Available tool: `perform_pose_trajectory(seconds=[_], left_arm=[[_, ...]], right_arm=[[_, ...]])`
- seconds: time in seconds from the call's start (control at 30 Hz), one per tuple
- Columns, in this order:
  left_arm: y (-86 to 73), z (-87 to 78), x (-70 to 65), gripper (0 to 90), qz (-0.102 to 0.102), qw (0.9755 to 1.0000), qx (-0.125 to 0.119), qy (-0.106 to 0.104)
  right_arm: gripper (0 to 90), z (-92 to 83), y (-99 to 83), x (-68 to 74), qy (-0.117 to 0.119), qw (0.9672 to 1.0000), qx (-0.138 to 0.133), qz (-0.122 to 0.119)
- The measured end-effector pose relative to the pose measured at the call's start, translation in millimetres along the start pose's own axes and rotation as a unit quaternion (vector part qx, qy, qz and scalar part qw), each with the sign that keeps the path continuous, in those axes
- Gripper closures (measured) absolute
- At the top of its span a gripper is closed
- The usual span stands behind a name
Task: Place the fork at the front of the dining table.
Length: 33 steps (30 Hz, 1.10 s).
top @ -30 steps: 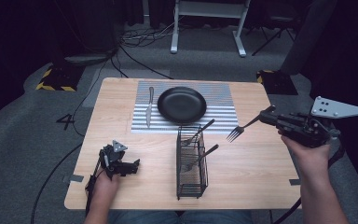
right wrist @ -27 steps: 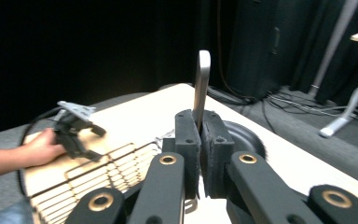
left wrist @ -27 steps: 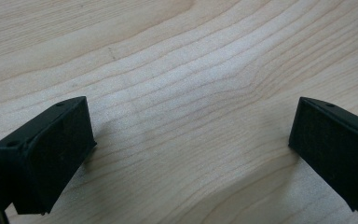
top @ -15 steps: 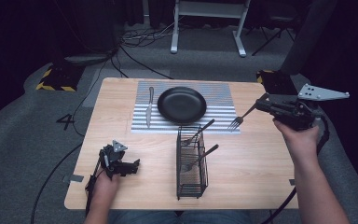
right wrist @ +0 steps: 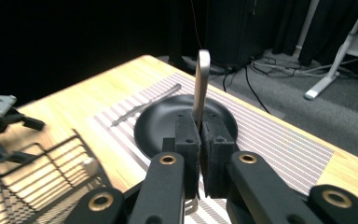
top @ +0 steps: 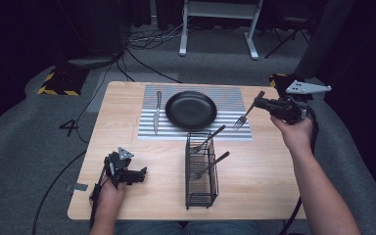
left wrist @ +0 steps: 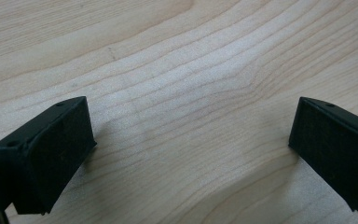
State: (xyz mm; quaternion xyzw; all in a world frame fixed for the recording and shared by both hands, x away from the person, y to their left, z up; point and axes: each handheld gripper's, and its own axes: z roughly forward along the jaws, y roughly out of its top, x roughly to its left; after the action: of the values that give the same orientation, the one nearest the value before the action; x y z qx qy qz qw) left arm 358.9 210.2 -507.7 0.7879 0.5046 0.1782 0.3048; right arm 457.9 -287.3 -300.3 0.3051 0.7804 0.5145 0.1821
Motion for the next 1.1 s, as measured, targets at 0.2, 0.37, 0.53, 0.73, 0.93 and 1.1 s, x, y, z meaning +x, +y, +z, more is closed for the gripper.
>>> perform_pose_trajectory(seconds=[0.2,0.37,0.53,0.73,0.93,1.1], left_arm=[[0.0,0.0,0.0,0.0,0.000,1.0000,0.000,0.000],[0.0,0.0,0.0,0.0,0.000,1.0000,0.000,0.000],[0.0,0.0,0.0,0.0,0.000,1.0000,0.000,0.000],[0.0,0.0,0.0,0.0,0.000,1.0000,0.000,0.000],[0.0,0.0,0.0,0.0,0.000,1.0000,0.000,0.000],[0.0,0.0,0.0,0.0,0.000,1.0000,0.000,0.000]], right_arm=[[86.5,23.4,-4.7,-9.3,-0.001,0.9999,0.014,0.002],[86.5,39.6,-6.7,-14.7,0.000,0.9997,0.023,0.004],[86.5,55.7,-10.6,-17.5,0.002,0.9994,0.035,0.005],[86.5,75.1,-18.1,-19.2,-0.002,0.9983,0.059,0.004],[86.5,87.8,-21.9,-19.0,0.002,0.9973,0.073,0.008],[86.3,99.4,-25.6,-15.5,0.007,0.9958,0.091,0.006]])
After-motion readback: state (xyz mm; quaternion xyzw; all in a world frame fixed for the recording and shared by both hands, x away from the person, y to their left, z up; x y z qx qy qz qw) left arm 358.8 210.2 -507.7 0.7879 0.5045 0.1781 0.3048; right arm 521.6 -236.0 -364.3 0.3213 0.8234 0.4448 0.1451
